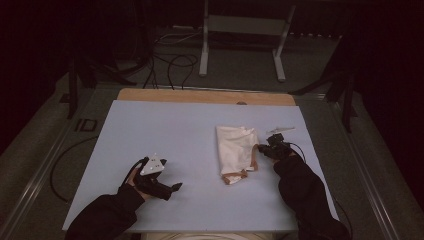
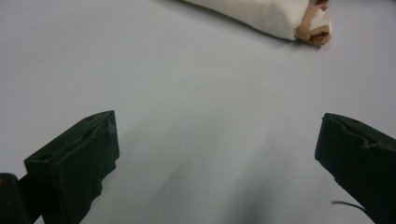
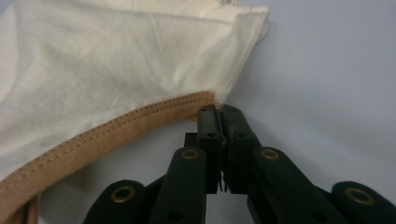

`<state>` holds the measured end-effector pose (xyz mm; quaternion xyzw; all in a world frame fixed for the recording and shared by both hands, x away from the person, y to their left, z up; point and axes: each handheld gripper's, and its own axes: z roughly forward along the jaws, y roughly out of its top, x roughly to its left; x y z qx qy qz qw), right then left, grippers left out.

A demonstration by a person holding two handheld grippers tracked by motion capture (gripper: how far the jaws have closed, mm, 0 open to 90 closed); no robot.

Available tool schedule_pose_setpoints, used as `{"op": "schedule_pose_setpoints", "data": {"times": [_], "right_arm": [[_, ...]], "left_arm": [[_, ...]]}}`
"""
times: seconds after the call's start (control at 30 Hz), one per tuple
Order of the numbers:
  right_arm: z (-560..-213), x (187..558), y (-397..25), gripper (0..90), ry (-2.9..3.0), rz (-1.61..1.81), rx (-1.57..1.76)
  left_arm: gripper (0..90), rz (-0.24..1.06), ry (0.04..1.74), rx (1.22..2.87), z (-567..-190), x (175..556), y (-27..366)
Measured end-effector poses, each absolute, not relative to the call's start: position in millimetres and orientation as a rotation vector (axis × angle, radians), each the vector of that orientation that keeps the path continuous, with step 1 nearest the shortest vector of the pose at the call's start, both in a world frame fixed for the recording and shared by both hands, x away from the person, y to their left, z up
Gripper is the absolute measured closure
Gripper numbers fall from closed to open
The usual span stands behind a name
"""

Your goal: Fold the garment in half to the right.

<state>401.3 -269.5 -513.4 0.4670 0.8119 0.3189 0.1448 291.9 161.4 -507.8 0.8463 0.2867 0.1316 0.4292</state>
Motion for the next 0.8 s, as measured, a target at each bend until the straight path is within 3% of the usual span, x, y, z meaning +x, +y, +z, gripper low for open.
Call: {"op": "schedule_pose_setpoints", "data": {"times": [0.2, 0.27, 0.8], "right_arm": [[-516.2, 400.8, -269.0, 86.7, 2.349, 0.911, 1.331], [-514.9, 401.3, -269.2, 82.2, 2.356, 0.913, 1.337], [-458.2, 437.5, -263.1, 20.0, 2.326, 1.074, 1.262]], "left_arm": [[0.4, 0.334, 0.723, 2.106, -508.8, 292.3, 162.2], [0.4, 0.335, 0.725, 2.102, -508.3, 292.5, 162.9], [0.6, 0.335, 0.707, 2.085, -510.3, 294.1, 164.7]]}}
